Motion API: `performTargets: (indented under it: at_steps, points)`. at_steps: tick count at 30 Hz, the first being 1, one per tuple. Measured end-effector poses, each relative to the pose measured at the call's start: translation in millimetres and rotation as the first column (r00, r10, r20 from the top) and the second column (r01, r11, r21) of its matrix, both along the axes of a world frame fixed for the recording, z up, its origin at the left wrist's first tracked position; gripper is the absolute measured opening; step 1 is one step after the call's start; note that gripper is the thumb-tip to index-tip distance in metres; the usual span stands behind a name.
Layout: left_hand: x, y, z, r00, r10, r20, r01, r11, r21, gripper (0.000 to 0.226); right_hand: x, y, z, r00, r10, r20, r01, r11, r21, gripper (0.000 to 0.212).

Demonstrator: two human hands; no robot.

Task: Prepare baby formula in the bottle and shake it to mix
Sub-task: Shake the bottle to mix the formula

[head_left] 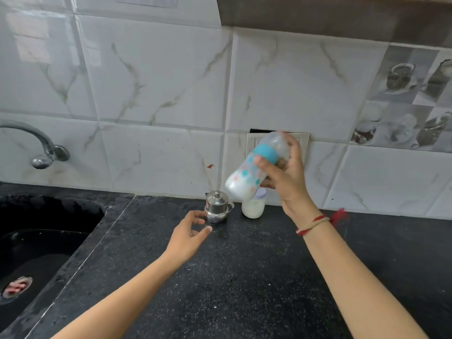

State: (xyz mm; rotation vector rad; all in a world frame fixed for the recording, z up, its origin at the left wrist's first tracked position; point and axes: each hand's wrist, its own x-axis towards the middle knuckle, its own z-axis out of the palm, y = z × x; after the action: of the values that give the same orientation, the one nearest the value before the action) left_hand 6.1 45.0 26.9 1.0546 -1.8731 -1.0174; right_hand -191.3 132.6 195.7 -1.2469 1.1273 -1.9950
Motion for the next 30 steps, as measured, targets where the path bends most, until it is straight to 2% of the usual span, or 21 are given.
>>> performTargets:
  at_steps: [2, 3, 4, 6, 7, 10, 11, 13, 14, 15, 17, 18, 20, 21, 22, 24, 25, 27, 28, 29, 30]
  points:
    - [1.1, -0.8, 0.2, 1.0, 0.02, -0.005, -0.02, 1.0, 0.005, 0.031, -6.3, -0.9, 6.4, 0.958, -0.089, 0.274, 0.128, 0.983, -0.129, 0.061]
    - [0.3, -0.6, 0.0, 1.0, 0.018, -0.004, -0.018, 1.0, 0.011, 0.031, -8.1, -2.3, 7.5, 0.938, -0.109, 0.329, 0.165, 0.975, -0.149, 0.063]
    - [-0.8, -0.1, 0.0, 1.0, 0.01, 0.0, -0.01, 1.0, 0.016, 0.032, -5.4, -1.9, 9.2, 0.953, -0.097, 0.286, 0.138, 0.982, -0.127, 0.063]
    - [-2.7, 0.2, 0.5, 1.0, -0.01, 0.015, 0.01, 1.0, 0.017, 0.031, -1.0, -2.0, 0.6, 1.0, -0.008, 0.014, 0.008, 1.0, -0.001, 0.061]
    - [-3.9, -0.1, 1.7, 1.0, -0.008, 0.008, 0.008, 1.0, 0.011, 0.031, -0.1, -2.4, -1.6, 1.0, 0.007, -0.014, -0.007, 1.0, 0.005, 0.059]
    - [-7.9, 0.4, 5.4, 1.0, -0.001, -0.006, 0.001, 1.0, 0.011, 0.032, -2.8, -4.3, 0.3, 0.951, -0.067, 0.303, 0.111, 0.985, -0.131, 0.055]
    - [-9.8, 1.0, 6.1, 1.0, -0.007, -0.003, 0.007, 1.0, 0.011, 0.032, 0.1, -4.3, 1.4, 0.953, -0.058, 0.297, 0.098, 0.988, -0.12, 0.055]
    - [-11.9, 1.8, 8.0, 1.0, -0.026, 0.009, 0.026, 1.0, 0.006, 0.033, 6.8, -3.4, -4.0, 0.999, 0.024, 0.047, -0.024, 1.0, -0.003, 0.055]
    - [-12.0, 1.6, 9.2, 1.0, -0.025, 0.004, 0.025, 1.0, -0.003, 0.034, 7.0, -4.5, -6.6, 0.999, 0.045, -0.007, -0.045, 0.999, 0.009, 0.055]
    - [-11.8, 1.6, 10.7, 1.0, -0.014, -0.01, 0.014, 1.0, -0.011, 0.034, 6.7, -5.6, -4.4, 0.998, 0.015, 0.053, -0.013, 1.0, -0.027, 0.054]
    - [-11.2, 2.8, 9.8, 1.0, -0.002, -0.016, 0.002, 1.0, -0.006, 0.033, 3.3, -8.2, -0.9, 0.964, -0.027, 0.266, 0.06, 0.992, -0.114, 0.052]
    - [-12.0, 4.0, 7.9, 1.0, -0.01, -0.006, 0.01, 1.0, 0.001, 0.032, 7.1, -8.6, 1.9, 0.968, -0.011, 0.249, 0.037, 0.994, -0.1, 0.054]
    - [-11.6, 6.4, 3.5, 0.999, -0.036, 0.029, 0.036, 0.999, 0.007, 0.032, 18.4, -7.6, 0.8, 0.995, 0.092, -0.029, -0.091, 0.995, 0.03, 0.06]
    - [-10.5, 6.9, 2.3, 0.999, -0.034, 0.032, 0.034, 0.999, 0.001, 0.031, 21.9, -8.3, 0.0, 0.989, 0.116, -0.095, -0.113, 0.993, 0.045, 0.061]
    - [-9.3, 6.9, 2.3, 0.999, -0.022, 0.023, 0.022, 1.0, -0.002, 0.03, 22.6, -9.4, 2.2, 0.995, 0.092, -0.034, -0.092, 0.996, 0.0, 0.059]
    - [-6.8, 7.6, -0.5, 1.0, -0.005, 0.015, 0.005, 1.0, 0.011, 0.03, 17.0, -11.0, 5.7, 0.977, 0.014, 0.212, 0.013, 0.992, -0.125, 0.054]
    - [-6.3, 8.2, -2.1, 1.0, -0.006, 0.018, 0.006, 1.0, 0.018, 0.031, 16.8, -11.0, 8.3, 0.975, -0.003, 0.221, 0.03, 0.992, -0.119, 0.054]
    - [-3.3, 7.7, -3.0, 0.999, -0.014, 0.034, 0.014, 1.0, 0.012, 0.032, 21.7, -9.3, 8.4, 0.998, 0.054, -0.024, -0.054, 0.999, -0.002, 0.059]
    - [-1.3, 6.2, -2.9, 0.999, -0.005, 0.031, 0.004, 1.0, 0.005, 0.032, 22.4, -9.3, 6.5, 0.994, 0.062, -0.095, -0.061, 0.998, 0.015, 0.059]
    - [0.2, 4.7, -1.7, 1.0, 0.013, 0.018, -0.013, 1.0, -0.002, 0.031, 21.1, -9.5, 8.0, 0.999, 0.028, -0.025, -0.029, 0.999, -0.028, 0.057]
    - [1.2, 3.6, -0.2, 1.0, 0.026, 0.009, -0.026, 1.0, -0.003, 0.031, 17.0, -9.3, 9.5, 0.992, -0.01, 0.127, 0.023, 0.994, -0.103, 0.055]
